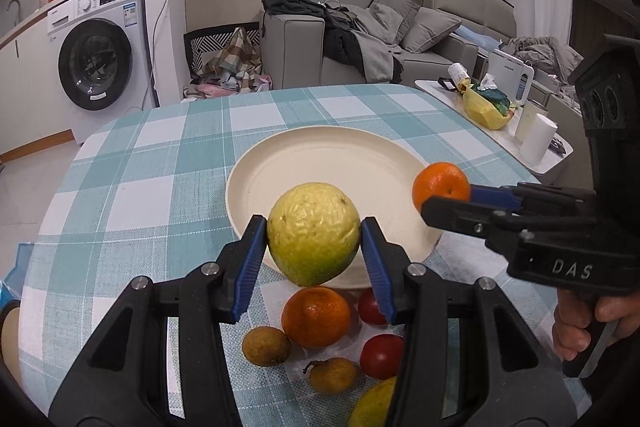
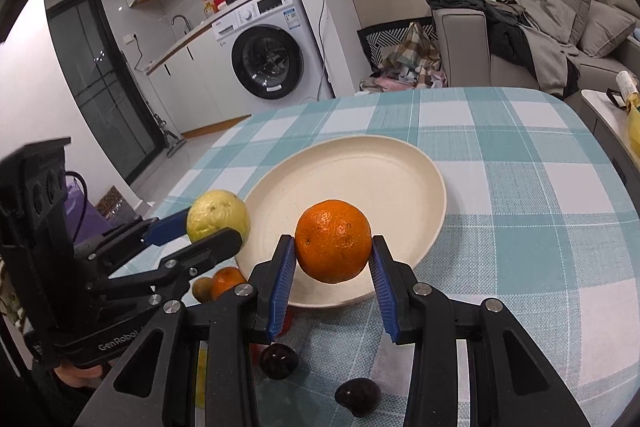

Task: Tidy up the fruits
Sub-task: 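Lift and carry the yellow fruit with the left tool while the right carries the orange to the plate, then open the left tool over the plate while the right tool releases the orange there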

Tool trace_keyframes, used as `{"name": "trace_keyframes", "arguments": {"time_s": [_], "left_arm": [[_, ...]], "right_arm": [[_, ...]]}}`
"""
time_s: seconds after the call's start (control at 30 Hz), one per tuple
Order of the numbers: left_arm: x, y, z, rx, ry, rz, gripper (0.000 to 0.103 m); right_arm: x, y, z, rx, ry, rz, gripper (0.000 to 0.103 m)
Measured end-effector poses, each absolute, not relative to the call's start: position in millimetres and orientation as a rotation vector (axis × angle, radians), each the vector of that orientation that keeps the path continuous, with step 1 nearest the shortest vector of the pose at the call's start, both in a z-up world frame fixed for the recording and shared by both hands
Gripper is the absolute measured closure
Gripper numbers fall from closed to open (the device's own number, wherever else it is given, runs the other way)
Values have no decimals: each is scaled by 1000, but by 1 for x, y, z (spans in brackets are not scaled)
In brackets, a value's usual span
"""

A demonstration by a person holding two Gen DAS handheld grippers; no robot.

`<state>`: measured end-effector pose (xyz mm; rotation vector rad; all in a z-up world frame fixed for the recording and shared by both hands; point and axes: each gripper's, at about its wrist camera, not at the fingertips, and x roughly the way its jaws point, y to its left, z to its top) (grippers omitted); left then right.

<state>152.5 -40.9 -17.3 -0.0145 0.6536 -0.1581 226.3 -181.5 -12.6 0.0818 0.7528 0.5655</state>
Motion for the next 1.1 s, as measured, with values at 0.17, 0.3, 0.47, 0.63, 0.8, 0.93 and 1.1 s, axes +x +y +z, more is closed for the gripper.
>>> {"name": "trace_keyframes", "arguments": {"time_s": [0.17,0.3,0.47,0.63,0.8,0.93,1.1], "left_arm": [[159,-39,-26,-21,677,-156,58],[163,-41,-30,-14,688,-151,58],[166,-43,-34,-2,690,-150,58],[164,-42,-33,-11,673,-156,58],[161,-41,-31,-15,670,-166,56],[159,-40,-31,-10,667,-162,50],[151,-40,-28,12,646,-149,23]], "right_arm": [[228,-177,-22,63,777,559,64],[230,-176,-26,53,792,548,64],[230,-177,-29,61,800,553,64],[228,-175,-29,55,794,558,64],[227,-172,-30,31,796,540,64],[225,-171,-29,19,786,538,64],[222,-174,-25,23,767,533,59]]}}
